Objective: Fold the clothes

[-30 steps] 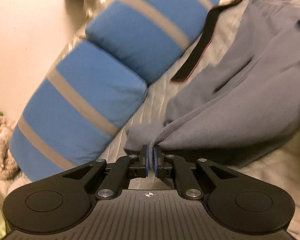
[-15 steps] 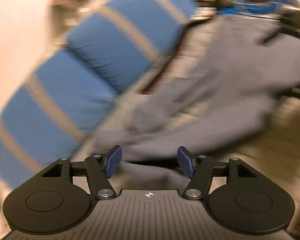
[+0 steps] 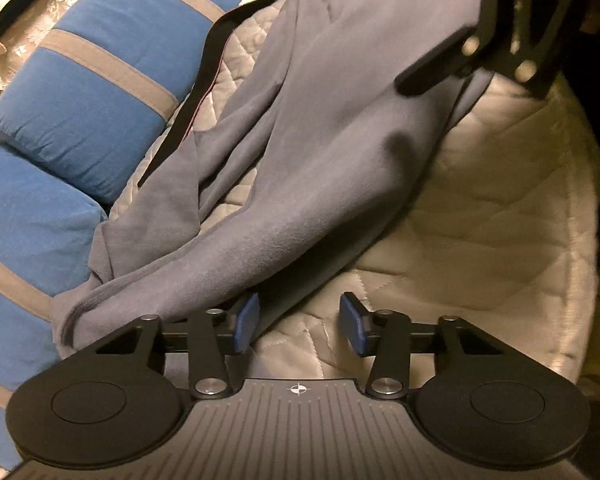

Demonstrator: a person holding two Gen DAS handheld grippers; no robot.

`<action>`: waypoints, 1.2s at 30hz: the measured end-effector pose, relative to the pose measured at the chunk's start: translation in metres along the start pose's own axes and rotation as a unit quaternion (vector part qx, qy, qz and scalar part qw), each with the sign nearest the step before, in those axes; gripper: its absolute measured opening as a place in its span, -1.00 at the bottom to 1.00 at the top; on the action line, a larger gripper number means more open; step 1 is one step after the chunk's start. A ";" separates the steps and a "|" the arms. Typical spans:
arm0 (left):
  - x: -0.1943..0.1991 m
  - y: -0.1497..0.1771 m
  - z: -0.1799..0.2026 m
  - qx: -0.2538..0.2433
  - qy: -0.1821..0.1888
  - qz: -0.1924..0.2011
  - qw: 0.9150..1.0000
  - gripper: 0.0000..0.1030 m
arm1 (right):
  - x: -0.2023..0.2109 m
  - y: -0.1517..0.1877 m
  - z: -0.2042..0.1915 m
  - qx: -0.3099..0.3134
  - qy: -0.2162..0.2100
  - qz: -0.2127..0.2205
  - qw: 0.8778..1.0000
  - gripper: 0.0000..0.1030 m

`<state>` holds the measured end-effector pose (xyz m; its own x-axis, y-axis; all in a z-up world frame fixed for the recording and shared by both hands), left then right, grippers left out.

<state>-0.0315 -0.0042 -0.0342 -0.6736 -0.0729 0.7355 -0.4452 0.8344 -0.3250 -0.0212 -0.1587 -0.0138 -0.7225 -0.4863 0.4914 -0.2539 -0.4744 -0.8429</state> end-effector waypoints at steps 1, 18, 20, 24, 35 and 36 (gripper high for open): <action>-0.004 0.000 0.002 -0.004 -0.006 -0.002 1.000 -0.23 | 0.000 0.000 0.000 0.002 0.000 0.000 1.000 1.00; 0.083 0.003 -0.022 -0.017 0.041 0.001 0.999 -0.96 | 0.012 0.007 -0.035 0.114 -0.047 0.032 0.992 1.00; 0.089 0.007 -0.023 -0.008 0.066 0.001 0.998 -0.96 | 0.014 0.010 -0.044 0.143 -0.064 0.038 0.987 1.00; 0.094 0.011 -0.018 -0.004 0.101 -0.008 0.995 -1.00 | 0.012 0.023 -0.069 0.232 -0.063 0.037 0.970 1.00; 0.079 0.029 -0.021 0.008 0.105 -0.061 0.992 -0.82 | -0.002 0.049 -0.099 0.372 -0.005 0.033 0.928 1.00; 0.077 0.029 -0.022 0.011 0.096 -0.067 0.993 -0.51 | -0.002 0.049 -0.100 0.375 -0.004 0.032 0.927 1.00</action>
<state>-0.0830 0.0262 0.0266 -0.4834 -0.0745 0.8722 -0.5377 0.8115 -0.2287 -0.0964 -0.1079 -0.0781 -0.7147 -0.5360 0.4495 0.3100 -0.8187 -0.4834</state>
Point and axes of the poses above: each gripper's, at about its wrist camera, not at the fingertips, and x roughly against the way its jaws point, z to its right, y to its underside, the point moved 1 cm from there along -x, roughly the way its jaws point, and after that the axes turned 3 degrees about -y, right-handed, at the moved point
